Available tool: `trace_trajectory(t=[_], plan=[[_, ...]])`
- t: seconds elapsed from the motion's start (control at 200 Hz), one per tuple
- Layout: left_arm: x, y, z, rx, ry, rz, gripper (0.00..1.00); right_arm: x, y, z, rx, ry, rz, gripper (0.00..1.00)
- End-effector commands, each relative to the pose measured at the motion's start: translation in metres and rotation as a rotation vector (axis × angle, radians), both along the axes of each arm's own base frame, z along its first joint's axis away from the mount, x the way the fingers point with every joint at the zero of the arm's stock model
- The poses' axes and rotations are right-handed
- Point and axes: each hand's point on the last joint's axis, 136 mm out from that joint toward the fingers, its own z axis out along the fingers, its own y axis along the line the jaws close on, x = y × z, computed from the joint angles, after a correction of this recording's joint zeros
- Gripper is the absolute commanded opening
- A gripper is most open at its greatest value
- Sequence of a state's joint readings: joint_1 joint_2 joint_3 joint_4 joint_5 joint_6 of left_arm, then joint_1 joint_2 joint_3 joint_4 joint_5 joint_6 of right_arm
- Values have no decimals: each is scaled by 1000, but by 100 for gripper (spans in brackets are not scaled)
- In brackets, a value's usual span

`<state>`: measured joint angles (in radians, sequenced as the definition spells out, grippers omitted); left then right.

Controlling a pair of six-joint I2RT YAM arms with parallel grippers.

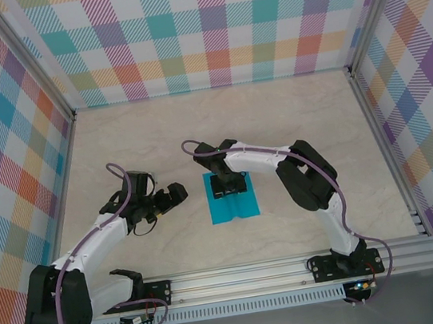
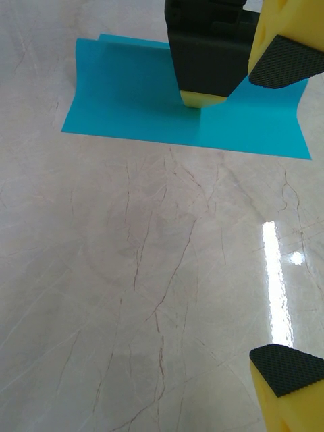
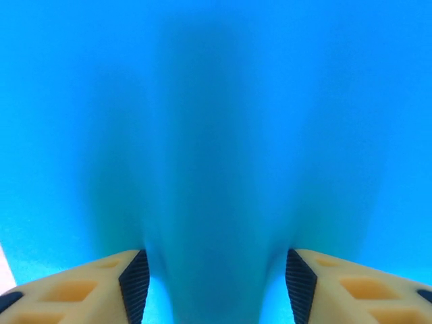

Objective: Fold a paper plane with a square sheet of paper (pick it up from the middle)
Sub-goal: Fold the square sheet of paper in half at the center of the table.

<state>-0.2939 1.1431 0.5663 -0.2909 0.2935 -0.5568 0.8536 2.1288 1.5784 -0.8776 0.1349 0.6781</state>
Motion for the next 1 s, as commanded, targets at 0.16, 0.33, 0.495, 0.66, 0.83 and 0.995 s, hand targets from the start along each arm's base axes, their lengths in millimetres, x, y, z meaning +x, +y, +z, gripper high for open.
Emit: trace_trajectory(t=[0.16,0.33,0.495,0.66,0.83,0.995], plan=[[-7,2,6,25,-11,-14,100,-10,1,26,33,-10,24,33],[-6,2,10,19,-16,-10,100,-8,9,55,166,-43,16,28],[-3,-1,16,9,-25,-13,100,-7,26,97,444,-45,4,28],[0,-5,23,-12,-33,-21,100,0,35,138,789,-18,-30,31],[4,-15,30,-68,-41,-35,100,6,7,114,804,16,-112,34],[9,-28,32,-88,-35,-64,100,5,-20,77,778,60,-181,39]])
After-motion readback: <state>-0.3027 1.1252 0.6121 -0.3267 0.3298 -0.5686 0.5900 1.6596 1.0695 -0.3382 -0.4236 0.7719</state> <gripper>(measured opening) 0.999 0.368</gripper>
